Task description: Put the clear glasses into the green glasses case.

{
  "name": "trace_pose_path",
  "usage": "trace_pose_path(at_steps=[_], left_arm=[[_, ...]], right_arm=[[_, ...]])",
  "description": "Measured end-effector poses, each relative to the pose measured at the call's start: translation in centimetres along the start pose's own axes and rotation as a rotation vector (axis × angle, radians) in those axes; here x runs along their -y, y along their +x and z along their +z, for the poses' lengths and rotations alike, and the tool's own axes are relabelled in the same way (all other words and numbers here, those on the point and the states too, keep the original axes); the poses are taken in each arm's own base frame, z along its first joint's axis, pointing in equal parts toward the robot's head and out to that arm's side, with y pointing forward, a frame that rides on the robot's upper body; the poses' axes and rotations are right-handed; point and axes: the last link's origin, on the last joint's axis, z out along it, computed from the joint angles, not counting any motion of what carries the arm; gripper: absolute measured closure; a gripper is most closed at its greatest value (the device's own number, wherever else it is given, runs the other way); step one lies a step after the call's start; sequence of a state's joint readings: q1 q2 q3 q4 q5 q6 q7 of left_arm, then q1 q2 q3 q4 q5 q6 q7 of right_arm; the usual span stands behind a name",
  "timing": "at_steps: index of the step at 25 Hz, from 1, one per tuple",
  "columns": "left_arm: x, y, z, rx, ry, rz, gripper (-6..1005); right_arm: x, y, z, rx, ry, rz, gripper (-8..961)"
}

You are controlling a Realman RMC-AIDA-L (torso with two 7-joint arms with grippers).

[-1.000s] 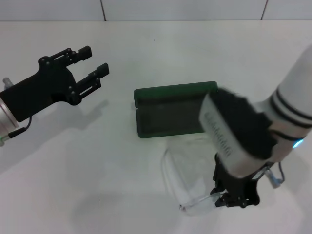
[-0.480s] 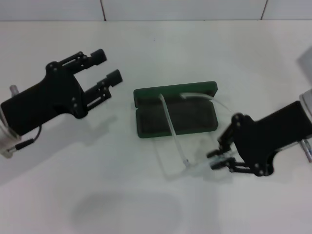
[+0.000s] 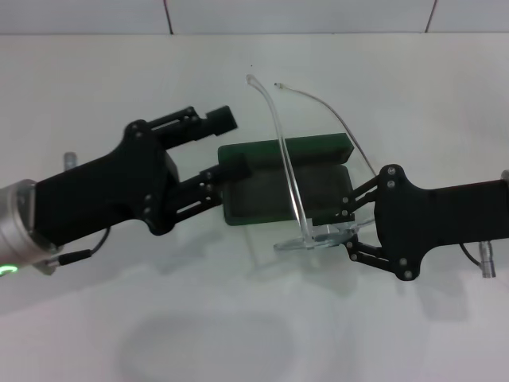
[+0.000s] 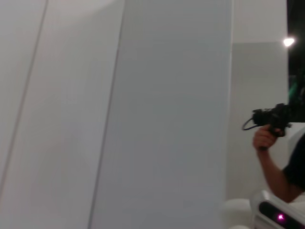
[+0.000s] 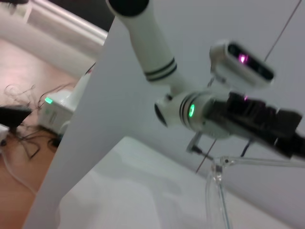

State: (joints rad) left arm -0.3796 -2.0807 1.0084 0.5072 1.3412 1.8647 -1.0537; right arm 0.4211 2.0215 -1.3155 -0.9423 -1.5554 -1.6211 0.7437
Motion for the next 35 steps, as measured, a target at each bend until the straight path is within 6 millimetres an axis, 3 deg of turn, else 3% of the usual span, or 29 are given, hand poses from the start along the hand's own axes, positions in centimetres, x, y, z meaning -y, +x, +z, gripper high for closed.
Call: trace_pose_path(at_steps=[11, 26, 35], left_arm=[[-0.2, -0.8, 2.7, 0.040, -0.117, -0.098, 438], [1.1, 0.8, 2.7, -0.020, -0.077, -0.054, 438], [2.9, 0.0, 2.7, 0.044, 0.040, -0.054, 438]], right_arm=[[-0.3, 0.2, 0.2, 0.044, 0.033, -0.032, 826], [-0.9, 1.0, 0.1, 0.027, 0.051, -0.002, 826], [-0.8, 0.8, -0.2, 0.050, 0.091, -0.030, 828]])
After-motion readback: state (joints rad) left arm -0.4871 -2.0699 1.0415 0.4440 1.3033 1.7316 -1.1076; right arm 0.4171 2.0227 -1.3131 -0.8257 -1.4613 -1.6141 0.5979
